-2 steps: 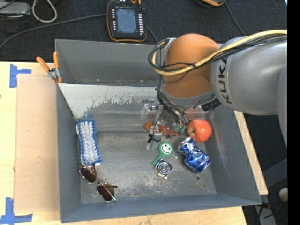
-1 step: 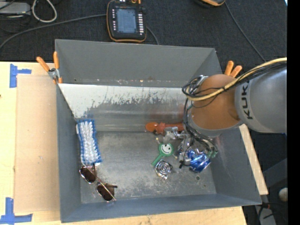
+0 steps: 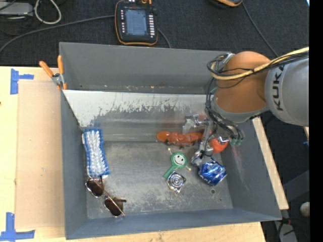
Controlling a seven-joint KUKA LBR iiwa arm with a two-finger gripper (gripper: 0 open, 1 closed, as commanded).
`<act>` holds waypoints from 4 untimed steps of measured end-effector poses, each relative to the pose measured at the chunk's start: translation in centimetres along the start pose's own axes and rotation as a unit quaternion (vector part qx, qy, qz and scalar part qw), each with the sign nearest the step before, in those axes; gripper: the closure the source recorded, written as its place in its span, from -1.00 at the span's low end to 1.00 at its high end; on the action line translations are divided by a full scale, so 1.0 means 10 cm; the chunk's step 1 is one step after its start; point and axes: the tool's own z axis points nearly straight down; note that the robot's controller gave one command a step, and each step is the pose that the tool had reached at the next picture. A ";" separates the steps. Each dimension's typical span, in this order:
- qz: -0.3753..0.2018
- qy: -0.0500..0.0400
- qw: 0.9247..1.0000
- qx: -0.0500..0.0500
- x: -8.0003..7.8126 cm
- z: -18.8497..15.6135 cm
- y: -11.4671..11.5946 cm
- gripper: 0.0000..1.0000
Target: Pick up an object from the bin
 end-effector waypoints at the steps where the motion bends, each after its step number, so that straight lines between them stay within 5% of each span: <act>1: -0.143 0.009 0.990 -0.004 0.58 0.46 -0.59 -1.00; 2: 0.038 -0.002 0.999 -0.001 0.88 0.76 -0.68 -1.00; 3: -0.009 0.008 1.000 -0.002 0.77 0.75 -0.77 1.00; 4: -0.008 0.008 1.000 -0.002 0.77 0.75 -0.77 1.00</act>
Offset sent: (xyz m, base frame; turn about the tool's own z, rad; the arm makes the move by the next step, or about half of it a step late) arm -0.0723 -0.0814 -0.0753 0.0730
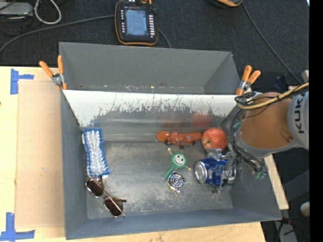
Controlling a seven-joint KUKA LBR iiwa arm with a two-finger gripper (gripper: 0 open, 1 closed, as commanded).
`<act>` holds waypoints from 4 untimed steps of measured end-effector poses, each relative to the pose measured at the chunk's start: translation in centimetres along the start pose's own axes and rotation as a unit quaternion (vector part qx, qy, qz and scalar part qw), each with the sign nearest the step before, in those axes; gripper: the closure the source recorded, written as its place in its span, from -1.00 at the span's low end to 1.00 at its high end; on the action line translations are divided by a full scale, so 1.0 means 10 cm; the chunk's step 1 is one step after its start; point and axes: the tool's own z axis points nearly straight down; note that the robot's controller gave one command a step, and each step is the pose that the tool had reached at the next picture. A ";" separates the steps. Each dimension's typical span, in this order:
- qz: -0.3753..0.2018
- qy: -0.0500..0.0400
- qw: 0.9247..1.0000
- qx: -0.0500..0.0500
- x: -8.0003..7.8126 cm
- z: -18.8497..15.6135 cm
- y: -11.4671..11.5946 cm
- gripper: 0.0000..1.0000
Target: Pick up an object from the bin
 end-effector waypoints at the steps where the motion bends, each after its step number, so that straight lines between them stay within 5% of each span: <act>1: 0.001 0.000 1.000 0.000 0.00 -0.02 0.00 1.00; 2: 0.001 0.000 1.000 0.000 0.00 -0.03 0.00 1.00; 3: 0.001 0.005 1.000 -0.003 0.03 -0.37 0.03 1.00; 4: 0.001 0.000 1.000 -0.001 0.00 -0.73 0.02 1.00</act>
Offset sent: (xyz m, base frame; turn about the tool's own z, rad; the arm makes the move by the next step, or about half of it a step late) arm 0.0000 0.0001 0.0050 0.0005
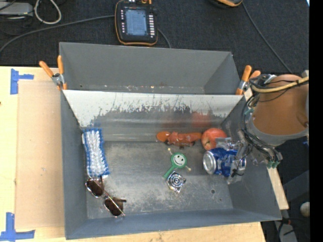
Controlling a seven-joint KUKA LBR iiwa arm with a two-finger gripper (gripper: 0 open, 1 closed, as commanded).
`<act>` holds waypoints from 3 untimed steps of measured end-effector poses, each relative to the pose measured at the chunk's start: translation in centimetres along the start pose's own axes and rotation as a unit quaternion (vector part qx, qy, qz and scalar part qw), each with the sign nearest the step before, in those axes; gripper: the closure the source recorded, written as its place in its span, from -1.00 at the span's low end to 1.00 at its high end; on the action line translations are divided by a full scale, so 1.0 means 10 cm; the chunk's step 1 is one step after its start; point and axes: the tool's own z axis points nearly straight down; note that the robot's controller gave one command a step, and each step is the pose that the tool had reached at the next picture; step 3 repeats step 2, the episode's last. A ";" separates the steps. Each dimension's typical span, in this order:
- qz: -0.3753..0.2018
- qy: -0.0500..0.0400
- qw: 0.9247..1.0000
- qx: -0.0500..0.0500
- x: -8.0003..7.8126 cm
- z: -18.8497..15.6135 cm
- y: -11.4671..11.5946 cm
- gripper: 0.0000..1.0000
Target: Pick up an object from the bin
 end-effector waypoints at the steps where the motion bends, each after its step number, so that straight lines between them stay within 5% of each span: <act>1: 0.000 0.000 1.000 0.000 0.00 -0.24 0.01 1.00; 3: 0.001 0.000 1.000 0.000 0.00 -0.47 0.01 1.00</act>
Offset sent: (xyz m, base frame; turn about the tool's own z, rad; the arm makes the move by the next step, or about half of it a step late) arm 0.0004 0.0003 0.0248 0.0007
